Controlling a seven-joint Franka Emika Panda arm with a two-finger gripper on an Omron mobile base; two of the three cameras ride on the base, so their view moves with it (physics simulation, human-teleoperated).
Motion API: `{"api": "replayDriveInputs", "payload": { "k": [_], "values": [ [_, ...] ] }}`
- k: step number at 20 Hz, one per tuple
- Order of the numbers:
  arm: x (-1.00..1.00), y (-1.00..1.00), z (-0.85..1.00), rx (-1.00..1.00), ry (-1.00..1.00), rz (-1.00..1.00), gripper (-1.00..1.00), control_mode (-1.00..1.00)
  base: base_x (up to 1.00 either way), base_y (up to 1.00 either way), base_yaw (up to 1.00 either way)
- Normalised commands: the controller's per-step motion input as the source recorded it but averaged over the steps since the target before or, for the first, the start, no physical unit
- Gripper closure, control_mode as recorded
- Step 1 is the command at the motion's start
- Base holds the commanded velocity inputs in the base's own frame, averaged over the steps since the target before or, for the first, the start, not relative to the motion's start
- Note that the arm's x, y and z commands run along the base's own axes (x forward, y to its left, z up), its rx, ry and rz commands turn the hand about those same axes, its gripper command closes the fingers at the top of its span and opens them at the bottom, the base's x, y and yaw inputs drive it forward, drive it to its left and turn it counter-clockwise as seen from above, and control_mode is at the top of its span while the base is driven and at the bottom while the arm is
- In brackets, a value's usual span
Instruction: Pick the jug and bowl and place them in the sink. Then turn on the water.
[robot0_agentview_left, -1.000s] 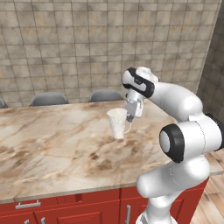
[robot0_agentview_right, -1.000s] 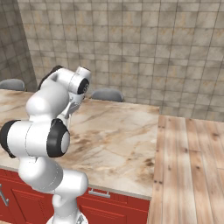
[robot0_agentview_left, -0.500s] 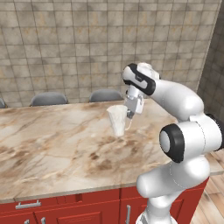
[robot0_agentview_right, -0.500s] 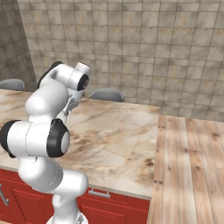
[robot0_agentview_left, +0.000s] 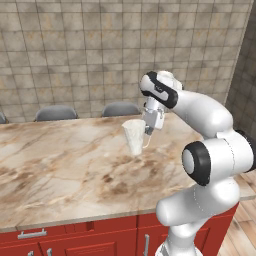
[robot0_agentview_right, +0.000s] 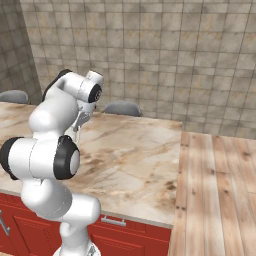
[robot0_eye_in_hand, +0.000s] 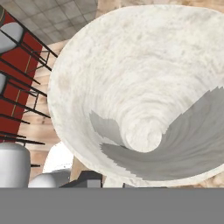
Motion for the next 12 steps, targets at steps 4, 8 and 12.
{"api": "replayDriveInputs", "payload": {
  "k": [4,8,12],
  "values": [
    [0.00,0.00,0.01,0.00,0.00,0.00,1.00,-1.00,0.00,0.00,0.00],
    [0.00,0.00,0.05,0.00,0.00,0.00,1.00,-1.00,0.00,0.00,0.00],
    [0.00,0.00,0.08,0.00,0.00,0.00,1.00,-1.00,0.00,0.00,0.00]
  ]
}}
